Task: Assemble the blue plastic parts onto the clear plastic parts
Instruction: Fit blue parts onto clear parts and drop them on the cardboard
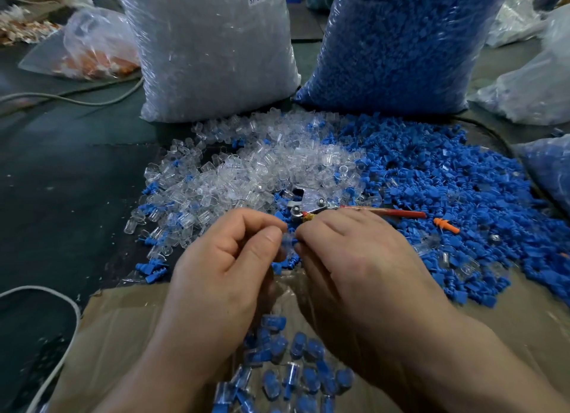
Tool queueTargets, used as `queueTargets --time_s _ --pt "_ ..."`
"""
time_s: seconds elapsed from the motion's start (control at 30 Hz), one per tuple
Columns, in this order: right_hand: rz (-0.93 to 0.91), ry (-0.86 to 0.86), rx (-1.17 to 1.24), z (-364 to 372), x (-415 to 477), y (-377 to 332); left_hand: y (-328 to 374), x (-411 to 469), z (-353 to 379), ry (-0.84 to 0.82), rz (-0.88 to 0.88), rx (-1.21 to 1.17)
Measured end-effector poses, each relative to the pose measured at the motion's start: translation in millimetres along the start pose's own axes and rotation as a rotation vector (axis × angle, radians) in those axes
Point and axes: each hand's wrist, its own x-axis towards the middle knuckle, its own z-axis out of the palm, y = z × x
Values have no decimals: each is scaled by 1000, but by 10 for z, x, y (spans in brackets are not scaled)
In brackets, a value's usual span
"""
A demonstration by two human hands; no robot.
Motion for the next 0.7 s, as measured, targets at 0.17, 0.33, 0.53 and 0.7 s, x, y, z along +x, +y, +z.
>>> queueTargets --time_s 0.17,0.33,0.53,0.7 --pt "-64 41 15 -12 9 -36 49 38 -51 -105 -136 74" --pt "49 45 173 -55 5 -134 59 28 -63 -177 -125 -70" --pt "621 -391 1224 -213 19 -131 58 -12 -134 -300 146 -47" --pt "367 -375 296 -175 -40 -27 -14 83 -409 -447 145 351"
